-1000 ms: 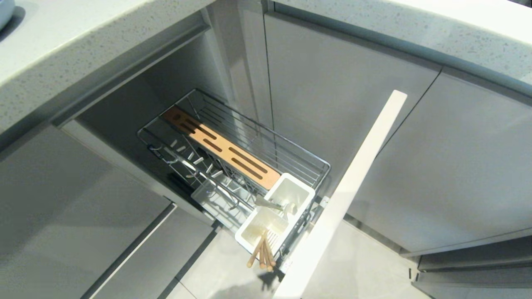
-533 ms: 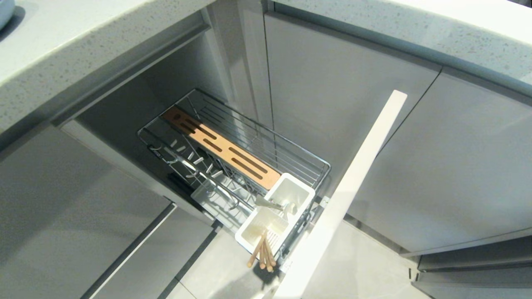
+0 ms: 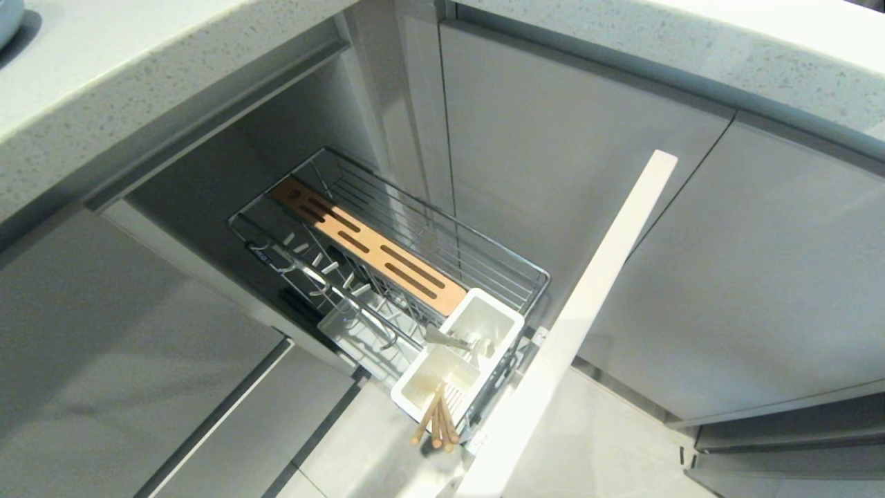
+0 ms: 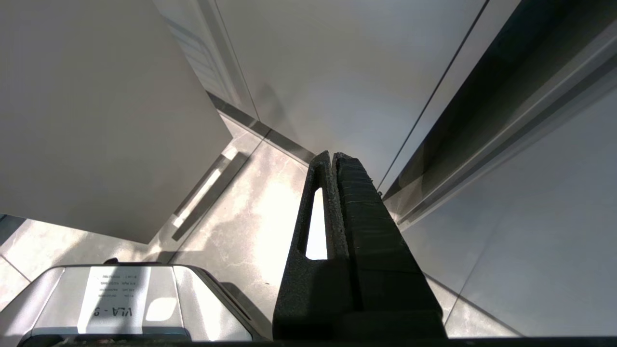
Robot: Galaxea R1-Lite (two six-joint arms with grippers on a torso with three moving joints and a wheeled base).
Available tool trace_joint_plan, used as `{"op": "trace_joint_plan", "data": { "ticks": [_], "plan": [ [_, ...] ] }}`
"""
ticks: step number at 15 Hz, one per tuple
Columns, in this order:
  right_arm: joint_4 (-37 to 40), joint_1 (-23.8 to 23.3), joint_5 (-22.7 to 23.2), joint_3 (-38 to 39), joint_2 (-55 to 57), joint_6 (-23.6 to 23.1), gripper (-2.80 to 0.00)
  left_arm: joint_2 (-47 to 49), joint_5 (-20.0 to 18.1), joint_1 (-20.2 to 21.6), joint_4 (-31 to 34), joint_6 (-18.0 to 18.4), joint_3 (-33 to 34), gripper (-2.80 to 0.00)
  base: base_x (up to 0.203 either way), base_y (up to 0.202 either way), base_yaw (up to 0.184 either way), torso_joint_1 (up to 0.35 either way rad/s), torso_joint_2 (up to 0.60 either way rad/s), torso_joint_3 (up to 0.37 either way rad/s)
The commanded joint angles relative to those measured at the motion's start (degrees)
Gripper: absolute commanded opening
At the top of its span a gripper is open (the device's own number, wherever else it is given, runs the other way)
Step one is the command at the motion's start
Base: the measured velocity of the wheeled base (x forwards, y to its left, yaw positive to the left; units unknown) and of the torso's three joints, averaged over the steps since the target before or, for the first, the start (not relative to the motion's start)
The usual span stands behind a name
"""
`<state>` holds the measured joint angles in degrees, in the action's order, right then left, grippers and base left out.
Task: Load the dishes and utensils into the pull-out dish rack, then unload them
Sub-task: Take the chopsticks out of the cupboard
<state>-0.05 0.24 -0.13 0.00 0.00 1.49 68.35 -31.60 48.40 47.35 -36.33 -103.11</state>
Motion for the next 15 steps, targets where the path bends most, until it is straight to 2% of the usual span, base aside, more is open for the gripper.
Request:
{"op": "trace_joint_plan", "data": {
  "ticks": [1,4,15],
  "plan": [
    [-0.04,0.02,-0.04,0.09,0.0,0.01,-2.8,2.03,-0.55,0.03,-0.21,-0.28,-0.08,-2.8,0.0,0.0,0.0,0.0,0.0,0.0],
    [0.0,0.02,0.03,0.09,0.0,0.01,-2.8,3.01,-1.14,0.03,-2.79,-1.9,-0.08,-2.8,0.0,0.0,0.0,0.0,0.0,0.0],
    [-0.02,0.02,-0.04,0.01,0.0,0.01,-2.8,3.89,-1.18,0.03,-3.84,-1.9,0.1,-2.8,0.0,0.0,0.0,0.0,0.0,0.0]
  ]
}}
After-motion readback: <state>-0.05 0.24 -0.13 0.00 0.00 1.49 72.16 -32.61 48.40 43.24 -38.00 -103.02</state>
